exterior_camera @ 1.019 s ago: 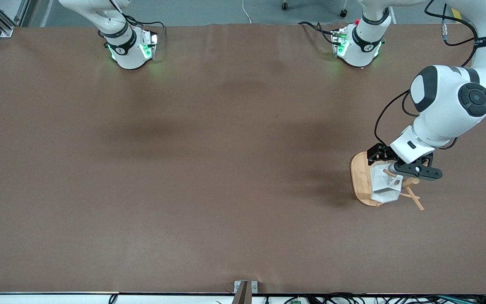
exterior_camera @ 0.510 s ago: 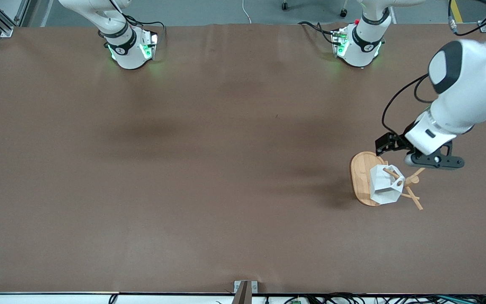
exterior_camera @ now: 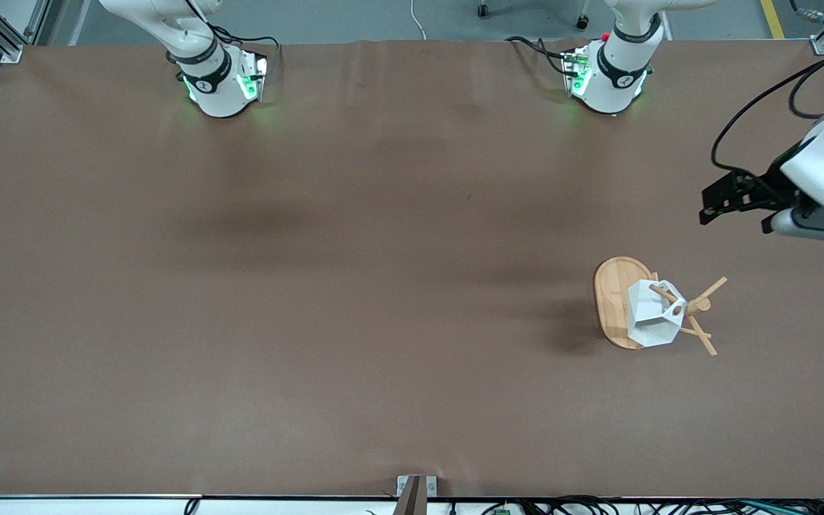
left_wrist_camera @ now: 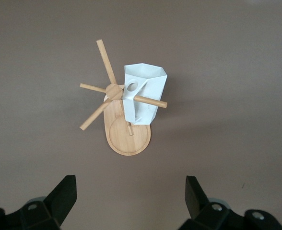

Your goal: Hang cup on rack

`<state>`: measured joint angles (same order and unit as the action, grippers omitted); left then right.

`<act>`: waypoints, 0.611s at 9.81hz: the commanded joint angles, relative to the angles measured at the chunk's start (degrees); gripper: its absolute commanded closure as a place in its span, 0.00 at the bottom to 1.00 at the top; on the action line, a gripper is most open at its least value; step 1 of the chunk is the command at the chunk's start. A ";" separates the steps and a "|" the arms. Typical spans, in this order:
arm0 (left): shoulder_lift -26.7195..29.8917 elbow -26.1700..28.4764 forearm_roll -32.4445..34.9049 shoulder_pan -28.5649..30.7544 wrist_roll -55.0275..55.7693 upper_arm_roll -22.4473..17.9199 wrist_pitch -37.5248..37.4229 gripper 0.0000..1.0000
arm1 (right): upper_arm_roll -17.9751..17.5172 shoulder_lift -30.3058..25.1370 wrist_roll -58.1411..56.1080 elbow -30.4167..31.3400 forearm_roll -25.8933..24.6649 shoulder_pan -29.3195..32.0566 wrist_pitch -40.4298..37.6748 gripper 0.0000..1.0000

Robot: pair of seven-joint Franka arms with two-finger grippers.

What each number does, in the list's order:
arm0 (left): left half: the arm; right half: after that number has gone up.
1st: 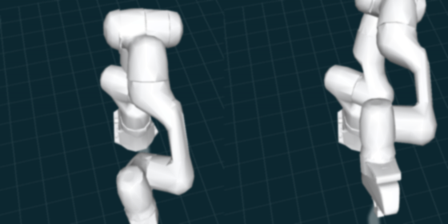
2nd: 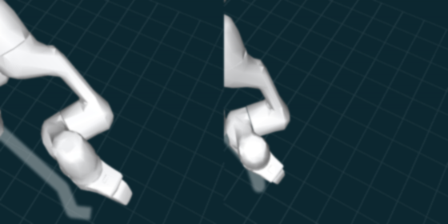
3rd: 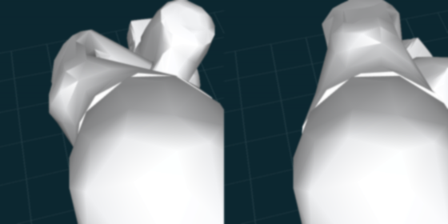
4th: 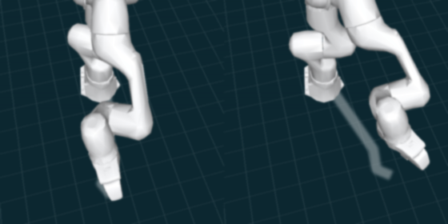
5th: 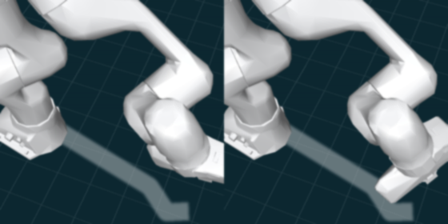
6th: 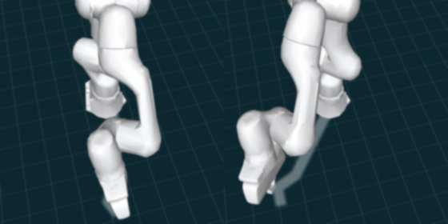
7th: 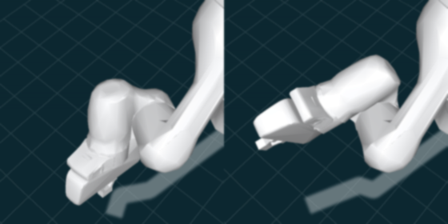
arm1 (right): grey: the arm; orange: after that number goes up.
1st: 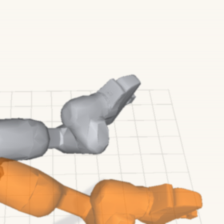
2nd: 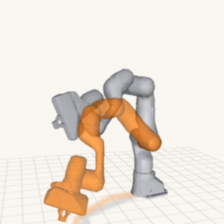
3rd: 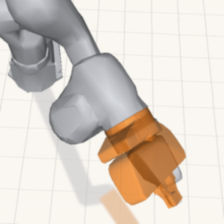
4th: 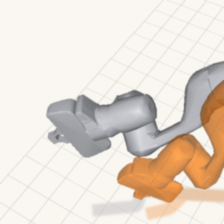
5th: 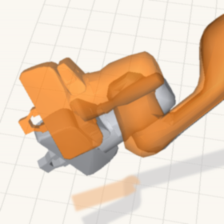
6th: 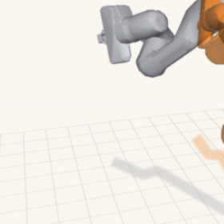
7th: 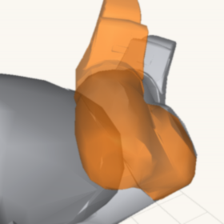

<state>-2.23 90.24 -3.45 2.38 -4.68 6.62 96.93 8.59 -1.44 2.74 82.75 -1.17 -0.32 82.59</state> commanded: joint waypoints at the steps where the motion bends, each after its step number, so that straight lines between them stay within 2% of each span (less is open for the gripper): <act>1: 2.22 0.81 0.90 0.17 -0.34 0.50 -4.00 0.00 | -0.07 -0.40 -0.36 0.30 -0.06 -0.11 2.13 0.00; 2: 3.62 1.07 1.08 0.34 0.80 0.41 -6.03 0.00 | -0.07 -0.40 -0.36 0.30 -0.06 -0.11 1.87 0.00; 4: 6.35 1.95 6.07 -1.49 1.51 0.41 -8.67 0.00 | -0.07 -0.40 -0.36 0.30 -0.06 -0.11 1.52 0.00; 6: 8.19 4.14 6.00 -1.50 2.12 0.15 -10.10 0.00 | -0.07 -0.40 -0.36 0.30 -0.06 -0.11 1.60 0.00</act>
<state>4.45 90.33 1.31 1.07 -3.53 6.73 86.99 8.58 -1.41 2.74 82.76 -1.17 -0.34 84.19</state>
